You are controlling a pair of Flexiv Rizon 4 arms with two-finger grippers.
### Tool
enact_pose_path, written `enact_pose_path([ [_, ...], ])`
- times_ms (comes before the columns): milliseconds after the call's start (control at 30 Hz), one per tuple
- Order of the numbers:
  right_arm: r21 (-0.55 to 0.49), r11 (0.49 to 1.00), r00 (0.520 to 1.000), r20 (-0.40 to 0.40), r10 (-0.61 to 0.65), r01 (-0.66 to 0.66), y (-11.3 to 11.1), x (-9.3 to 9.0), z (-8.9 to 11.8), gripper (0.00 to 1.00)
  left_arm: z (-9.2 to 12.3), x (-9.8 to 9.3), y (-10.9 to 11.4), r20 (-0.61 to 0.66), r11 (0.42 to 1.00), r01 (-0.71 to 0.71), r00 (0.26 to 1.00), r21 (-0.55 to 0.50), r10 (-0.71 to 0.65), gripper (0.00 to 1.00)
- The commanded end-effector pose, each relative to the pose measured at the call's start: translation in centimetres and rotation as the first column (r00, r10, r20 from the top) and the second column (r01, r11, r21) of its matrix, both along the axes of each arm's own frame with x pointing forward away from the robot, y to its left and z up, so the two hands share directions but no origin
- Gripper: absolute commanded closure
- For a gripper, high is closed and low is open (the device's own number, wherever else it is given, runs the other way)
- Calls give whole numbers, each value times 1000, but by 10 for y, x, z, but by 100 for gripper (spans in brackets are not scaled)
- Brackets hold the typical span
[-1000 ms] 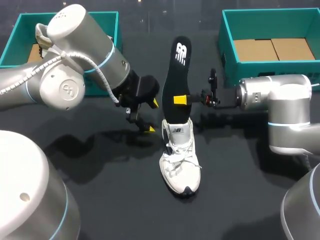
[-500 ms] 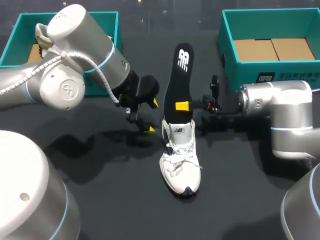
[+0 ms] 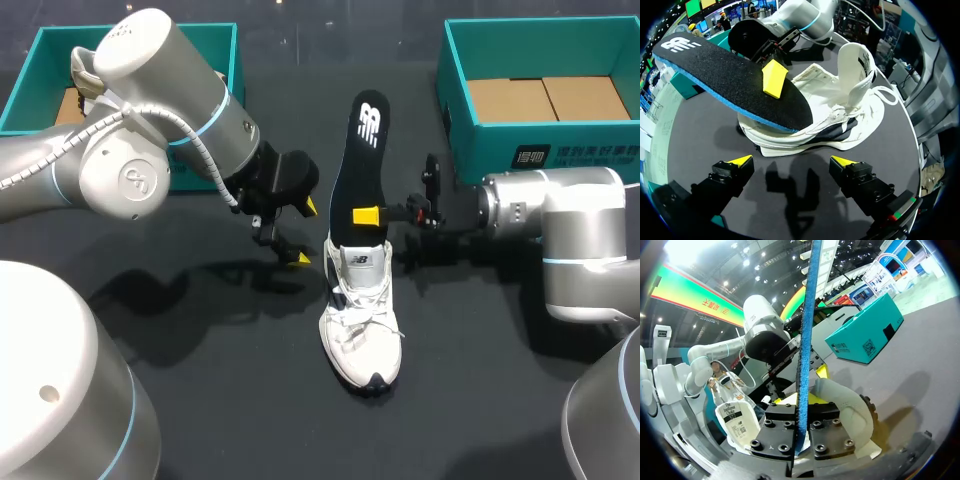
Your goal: Take the shoe out of the shoebox, open the shoe tongue, remove and reinsert the insole, then place the shoe into the shoebox
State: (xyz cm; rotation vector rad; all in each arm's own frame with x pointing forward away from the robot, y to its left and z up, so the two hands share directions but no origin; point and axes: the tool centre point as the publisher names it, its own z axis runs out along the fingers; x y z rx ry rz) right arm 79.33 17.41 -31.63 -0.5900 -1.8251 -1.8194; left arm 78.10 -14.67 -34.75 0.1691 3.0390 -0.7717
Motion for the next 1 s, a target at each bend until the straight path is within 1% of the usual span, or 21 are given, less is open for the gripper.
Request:
enact_pose_path([
  [33,-6,1000,1000,-13,-15,14,1,-11,-10,100,0,0,0,1,1000,1,1000,0,-1,0],
  [400,-33,999,997,-72,-31,28,4,-28,-28,100,0,0,0,1,1000,1,1000,0,-1,0],
  [500,-35,999,996,-87,-36,33,4,-30,-30,100,0,0,0,1,1000,1,1000,0,-1,0],
  [600,-43,998,994,-97,-43,39,5,-36,-33,100,0,0,0,1,1000,1,1000,0,-1,0],
  [733,-70,997,992,-112,-53,45,5,-42,-35,100,0,0,0,1,1000,1,1000,0,-1,0],
  [1000,-141,990,988,-148,-52,31,5,-46,-36,100,0,0,0,1,1000,1,1000,0,-1,0],
])
